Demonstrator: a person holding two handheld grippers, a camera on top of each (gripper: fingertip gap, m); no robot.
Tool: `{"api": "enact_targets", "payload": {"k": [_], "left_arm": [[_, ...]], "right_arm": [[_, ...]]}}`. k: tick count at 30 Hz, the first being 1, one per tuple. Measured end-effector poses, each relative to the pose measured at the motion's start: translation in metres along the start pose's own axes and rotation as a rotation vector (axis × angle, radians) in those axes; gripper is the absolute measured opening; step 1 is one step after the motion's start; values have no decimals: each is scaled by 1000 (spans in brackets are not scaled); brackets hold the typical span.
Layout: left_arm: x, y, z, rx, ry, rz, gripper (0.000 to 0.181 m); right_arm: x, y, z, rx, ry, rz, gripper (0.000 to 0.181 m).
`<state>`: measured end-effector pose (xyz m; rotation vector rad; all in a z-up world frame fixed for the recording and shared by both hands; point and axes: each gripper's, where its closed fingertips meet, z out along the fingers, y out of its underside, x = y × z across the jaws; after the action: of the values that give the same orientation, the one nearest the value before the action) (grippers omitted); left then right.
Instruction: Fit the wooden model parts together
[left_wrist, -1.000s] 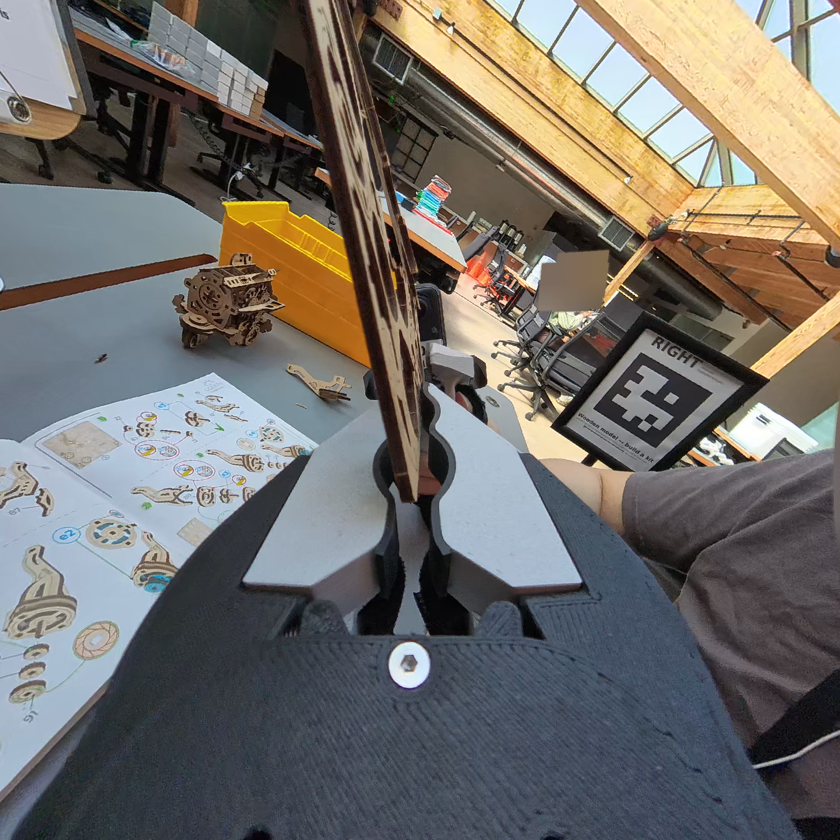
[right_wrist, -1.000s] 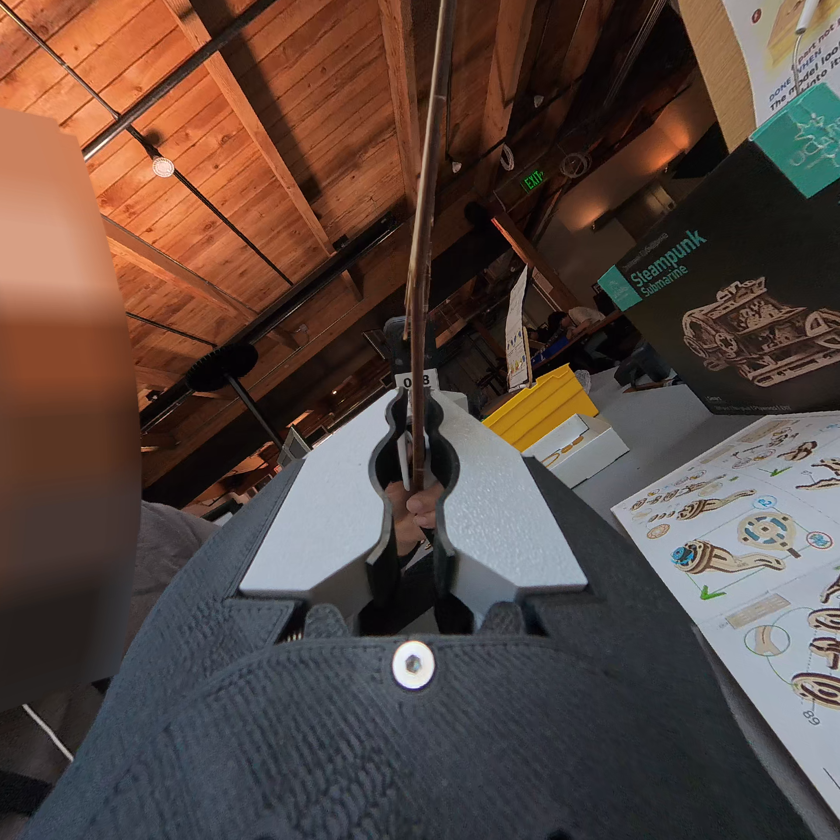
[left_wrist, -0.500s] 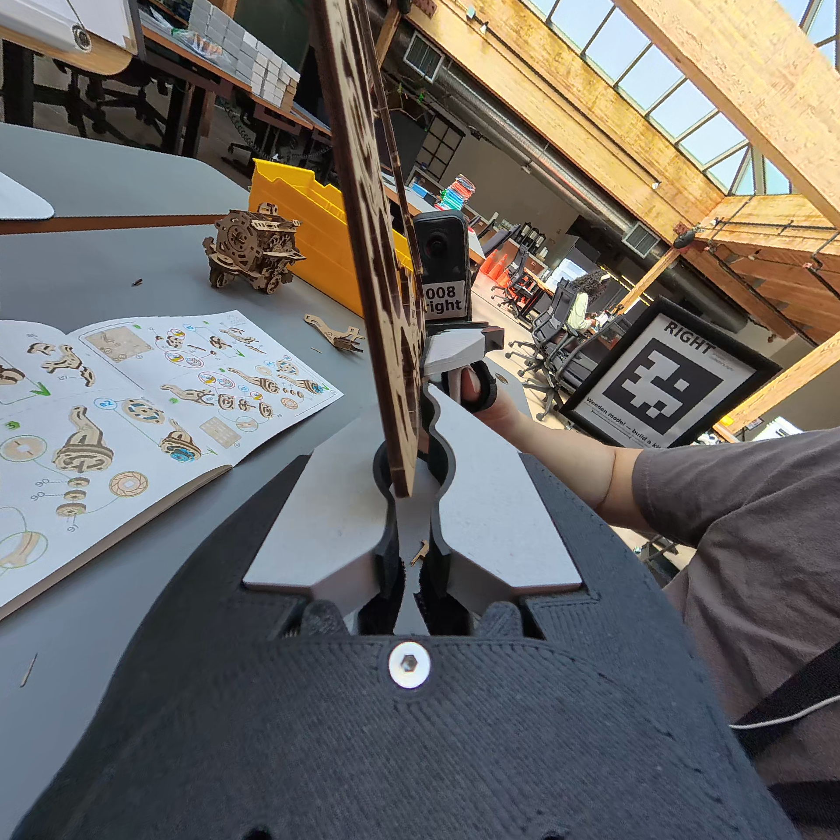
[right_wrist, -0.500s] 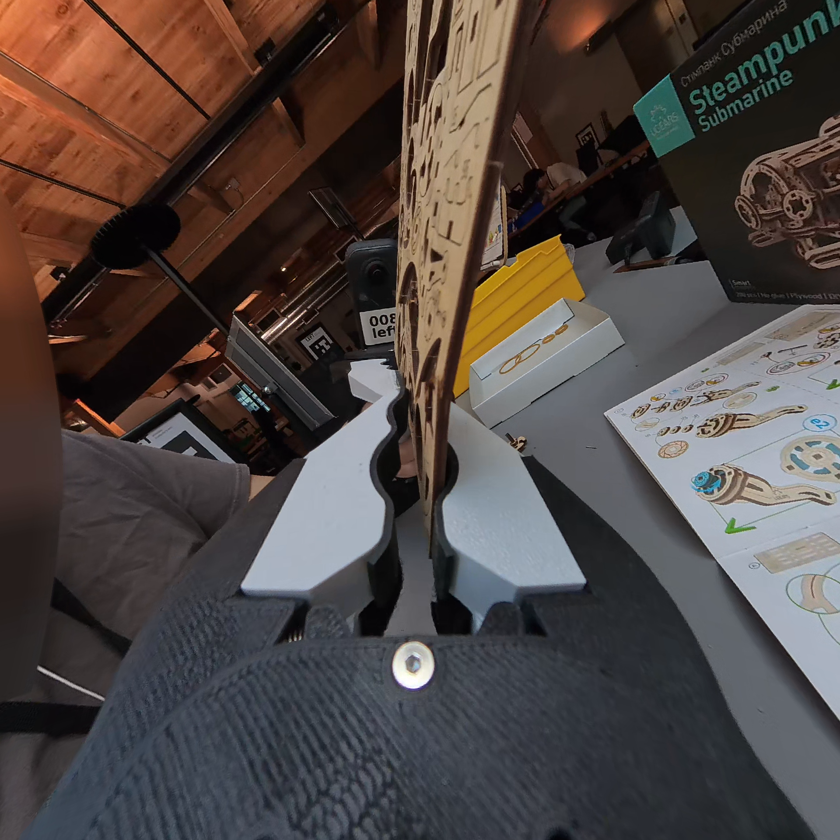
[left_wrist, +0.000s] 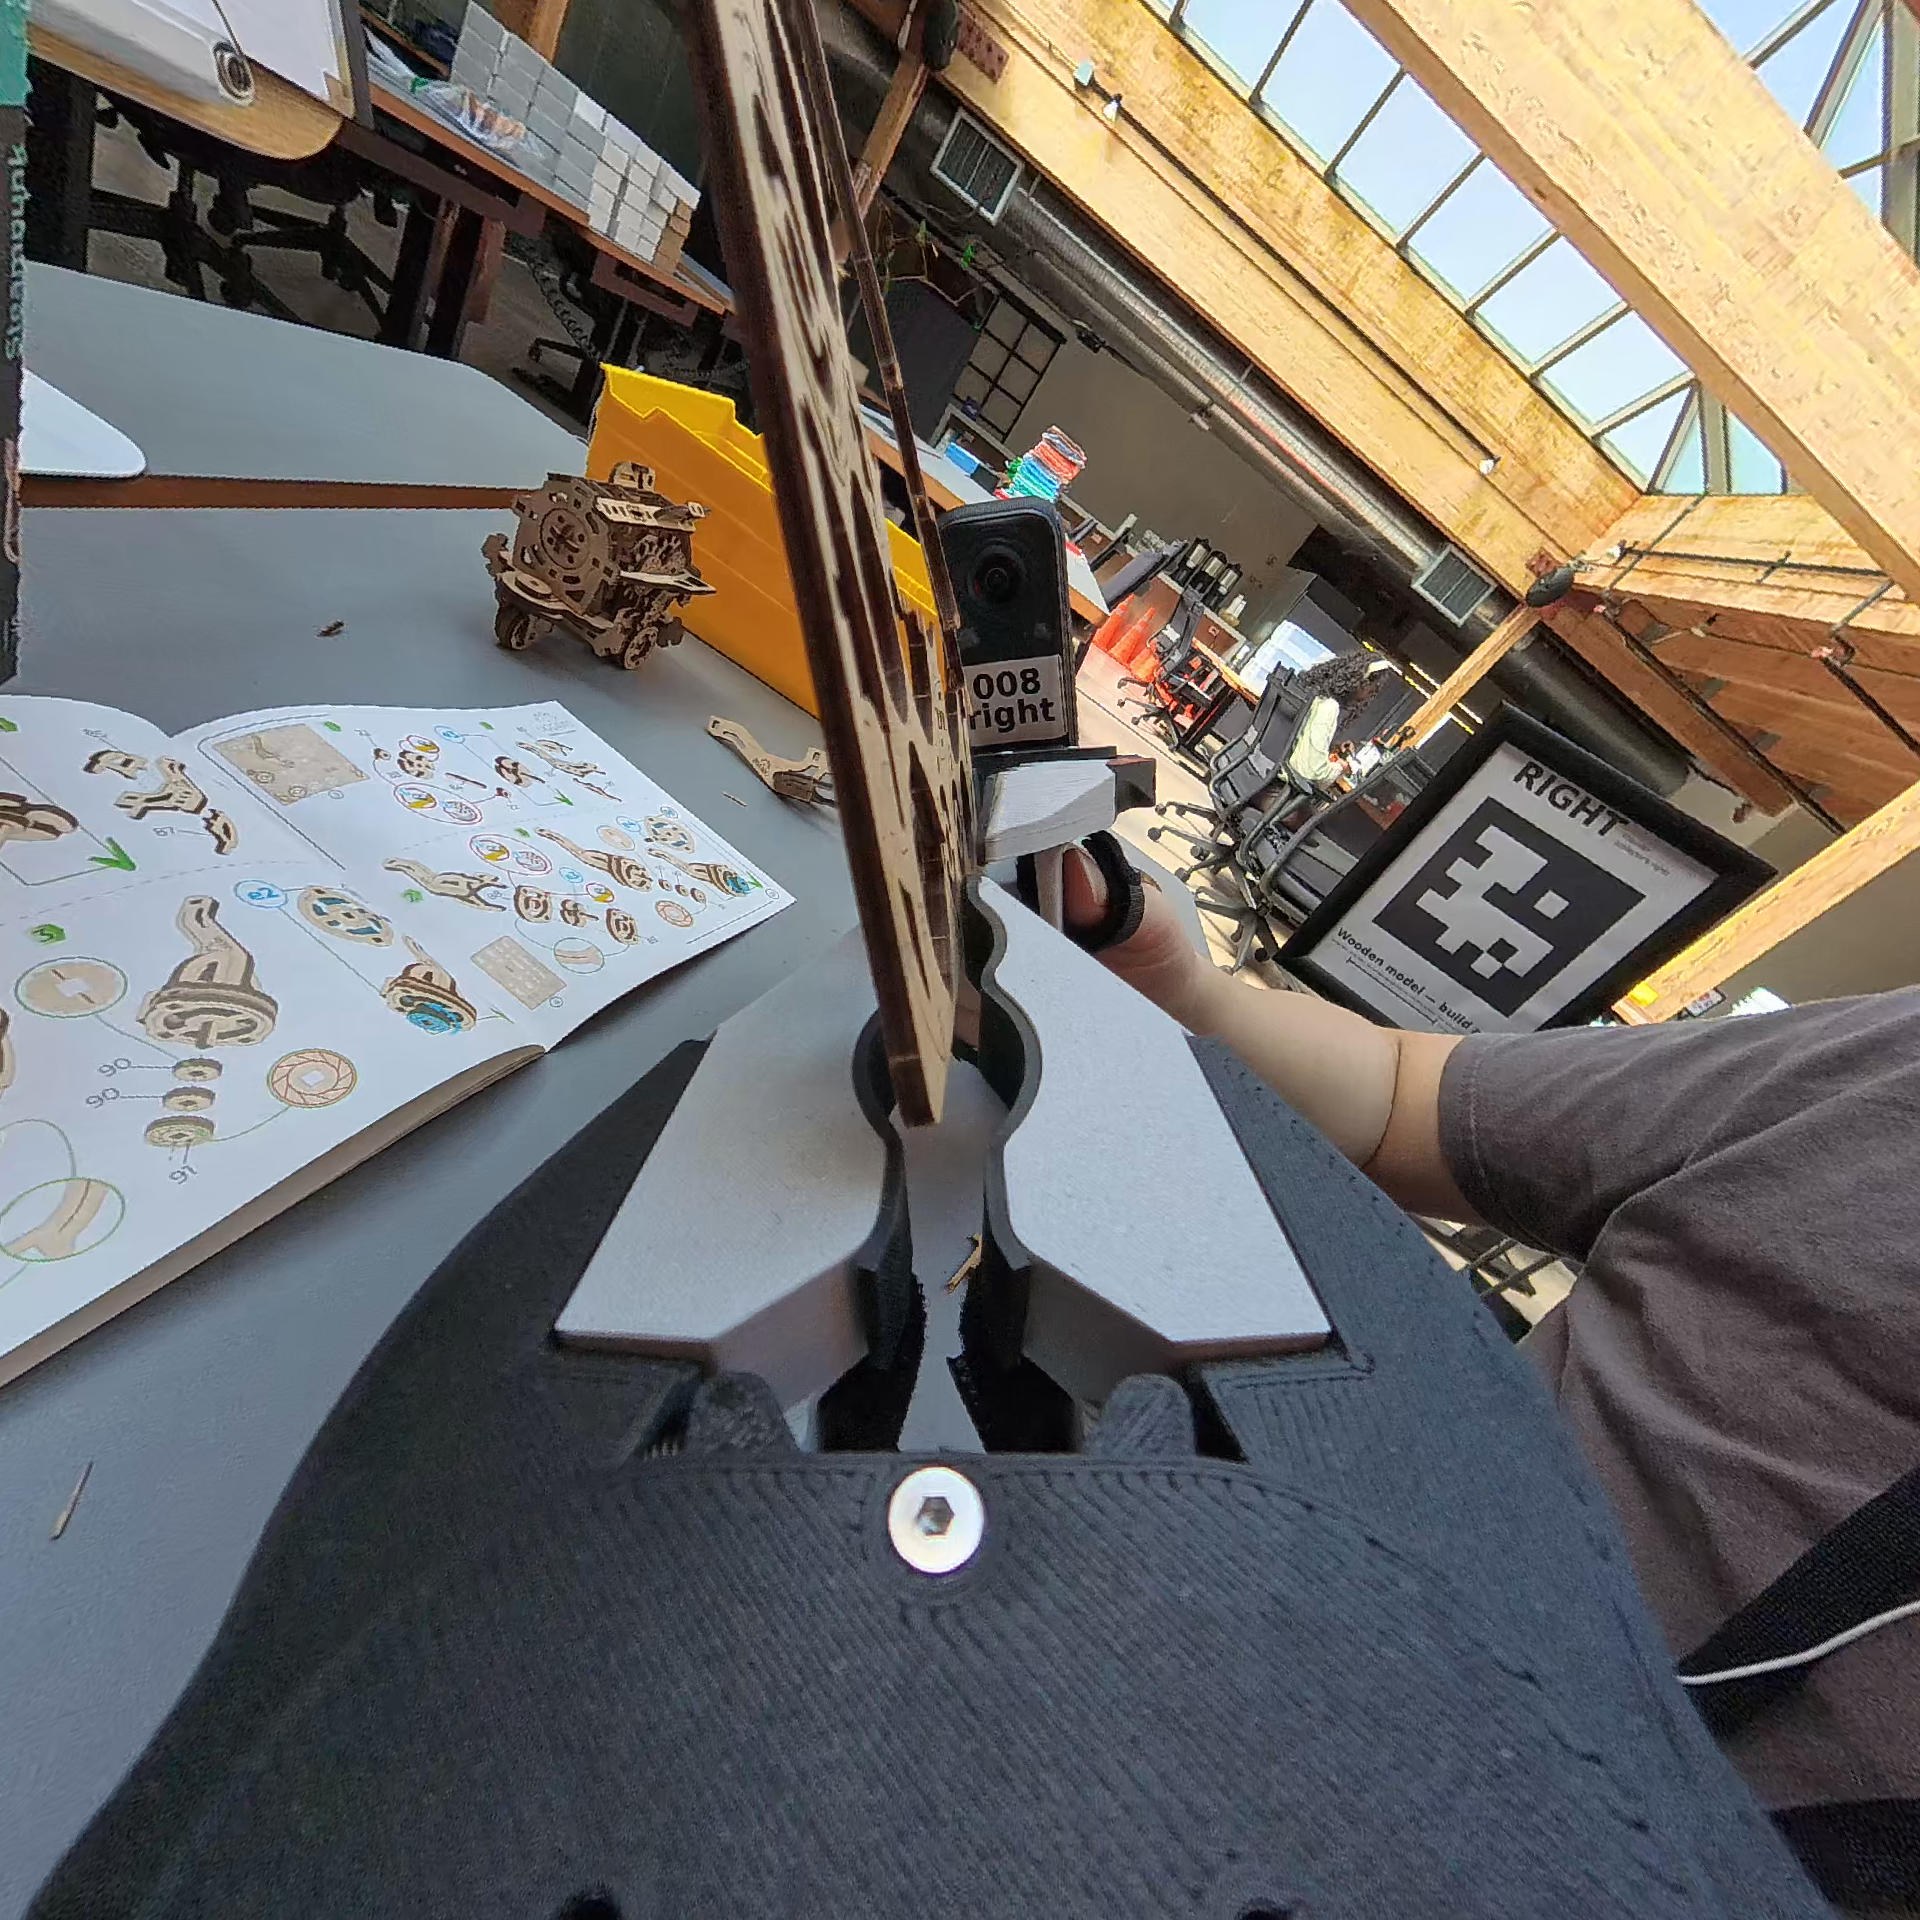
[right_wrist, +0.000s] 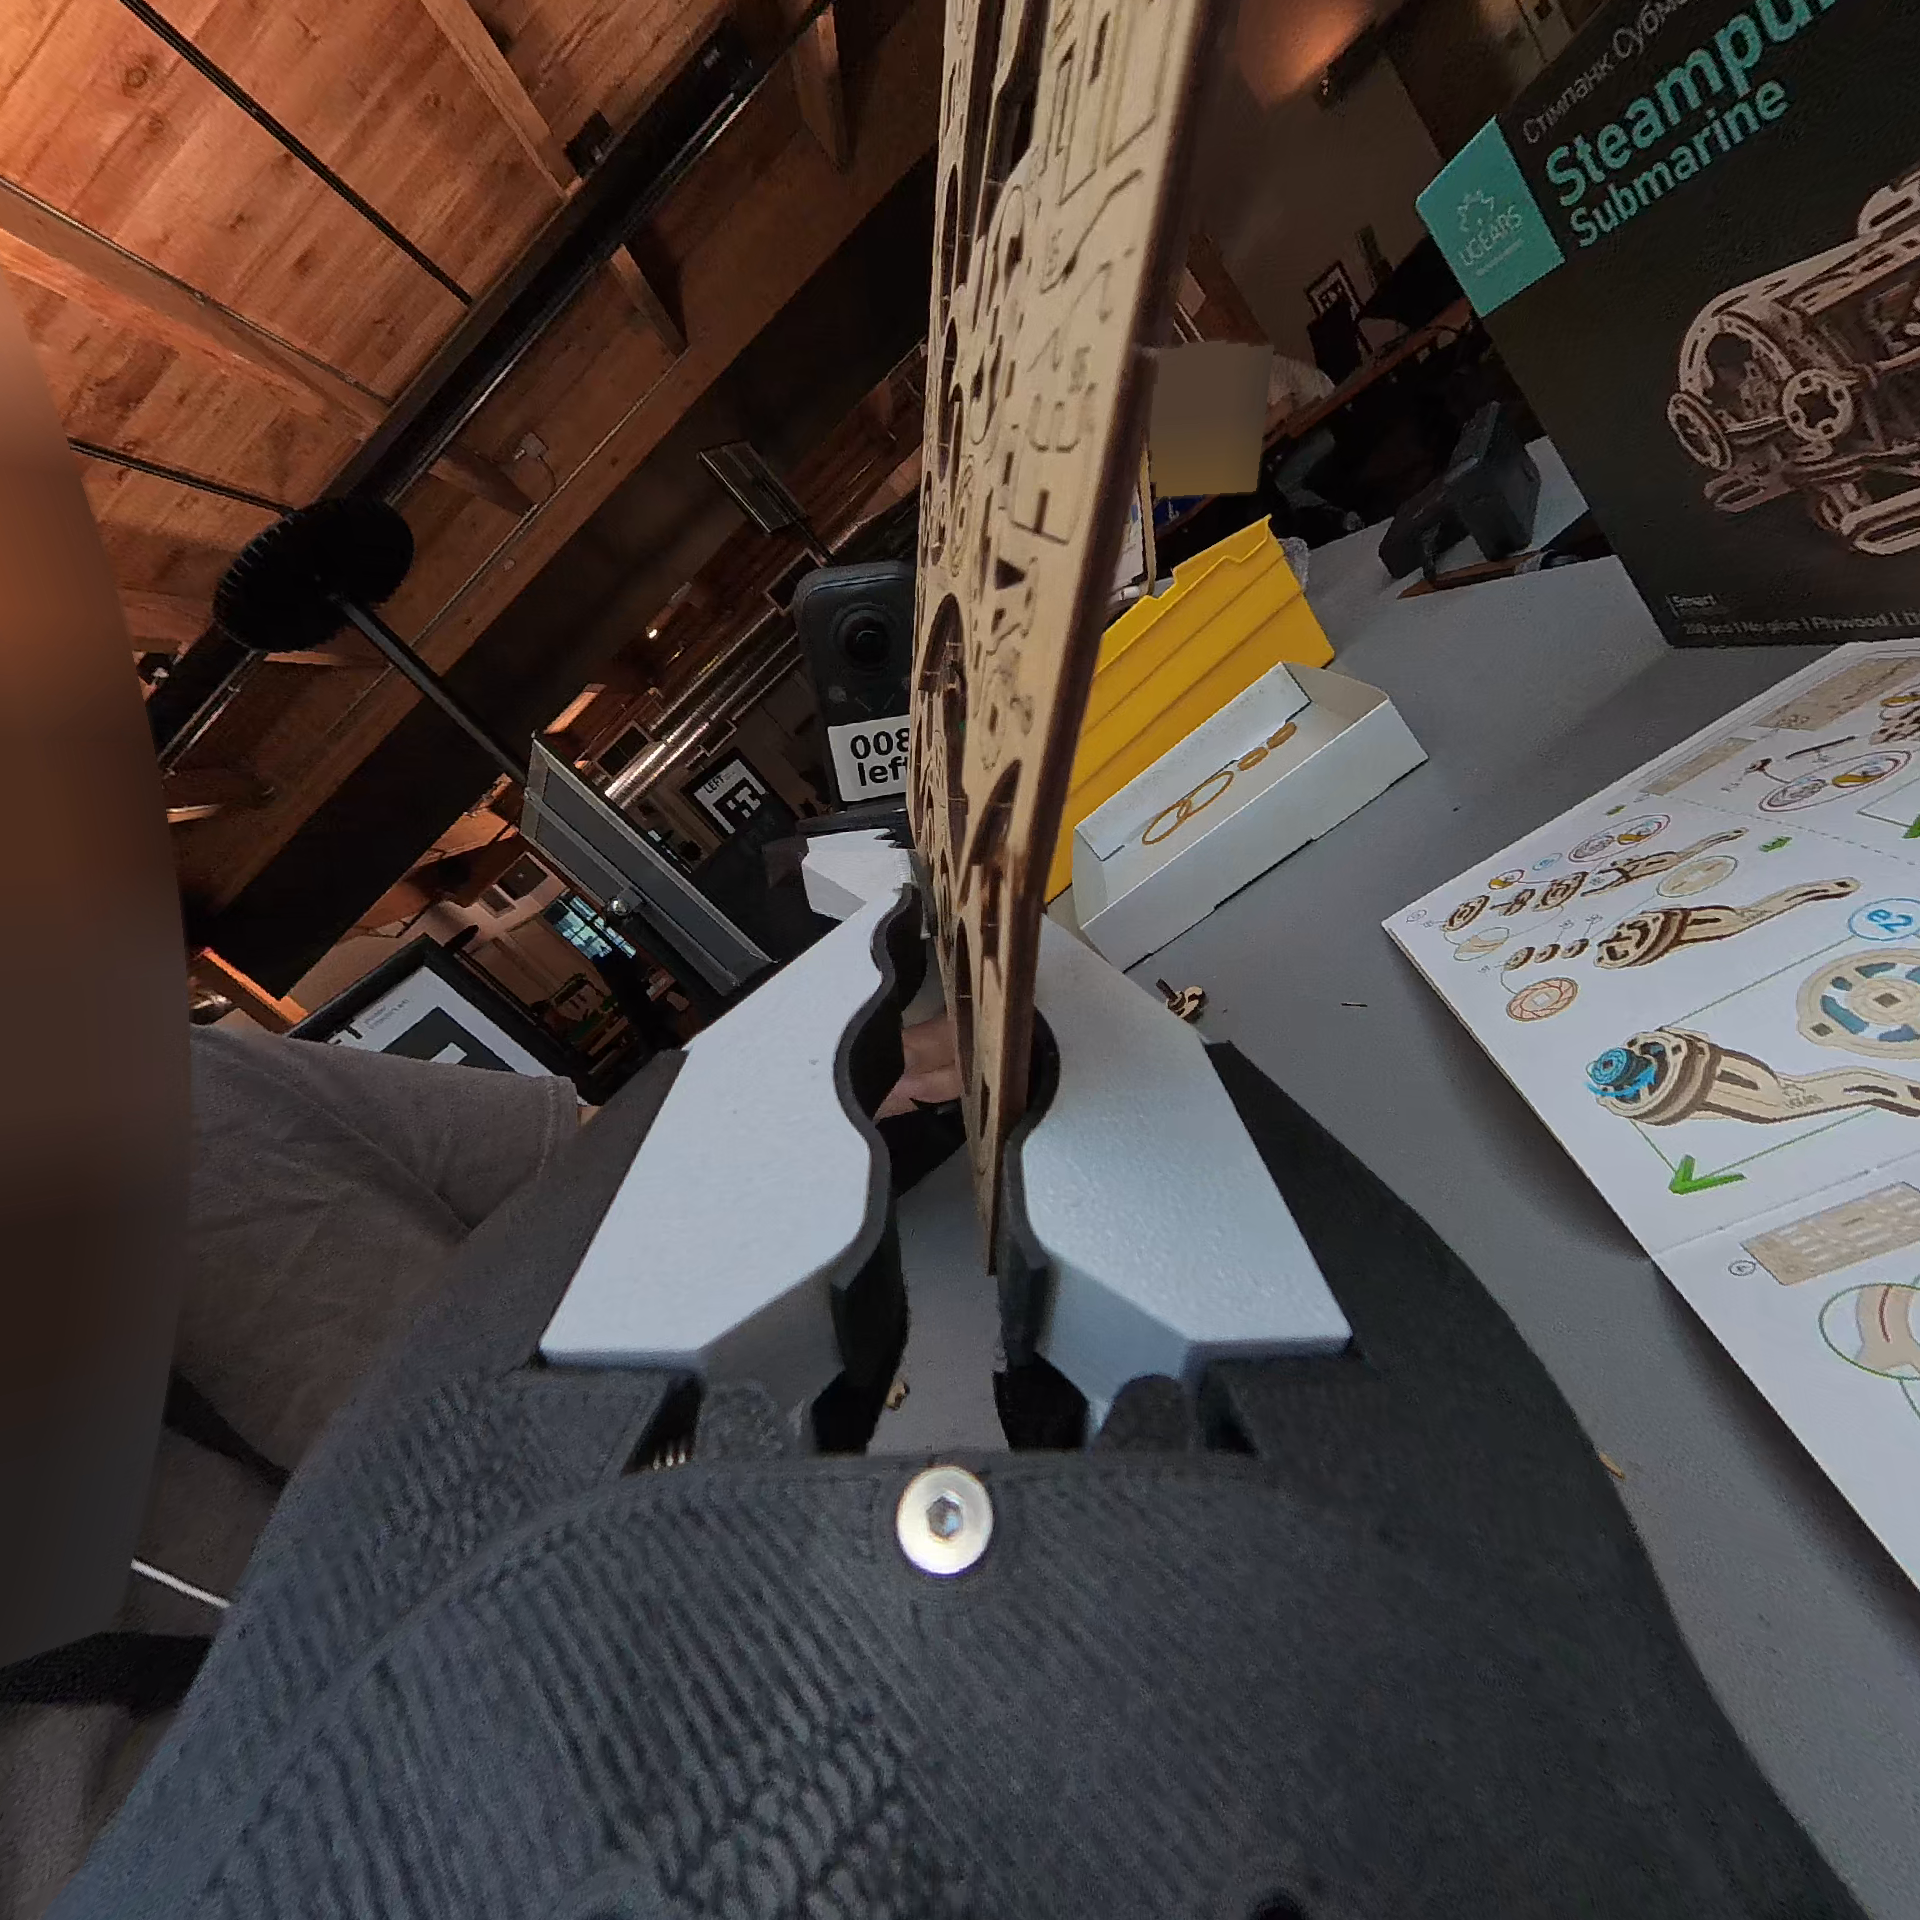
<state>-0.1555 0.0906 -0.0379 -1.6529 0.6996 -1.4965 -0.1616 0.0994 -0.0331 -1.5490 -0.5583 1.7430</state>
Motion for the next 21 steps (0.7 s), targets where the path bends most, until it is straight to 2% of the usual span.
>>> {"api": "enact_targets", "payload": {"k": [1, 4, 9, 21], "left_arm": [[-1, 1, 0, -4, -6, 4, 1], [-4, 3, 1, -8, -13, 0, 1], [-5, 3, 1, 10, 10, -16, 3], [-2, 3, 1, 15, 67, -67, 1]], "right_arm": [[2, 1, 0, -4, 9, 10, 12], [6, 5, -1, -22, 3, 34, 3], [5, 5, -2, -15, -35, 67, 1], [2, 6, 1, -21, -39, -21, 1]]}}
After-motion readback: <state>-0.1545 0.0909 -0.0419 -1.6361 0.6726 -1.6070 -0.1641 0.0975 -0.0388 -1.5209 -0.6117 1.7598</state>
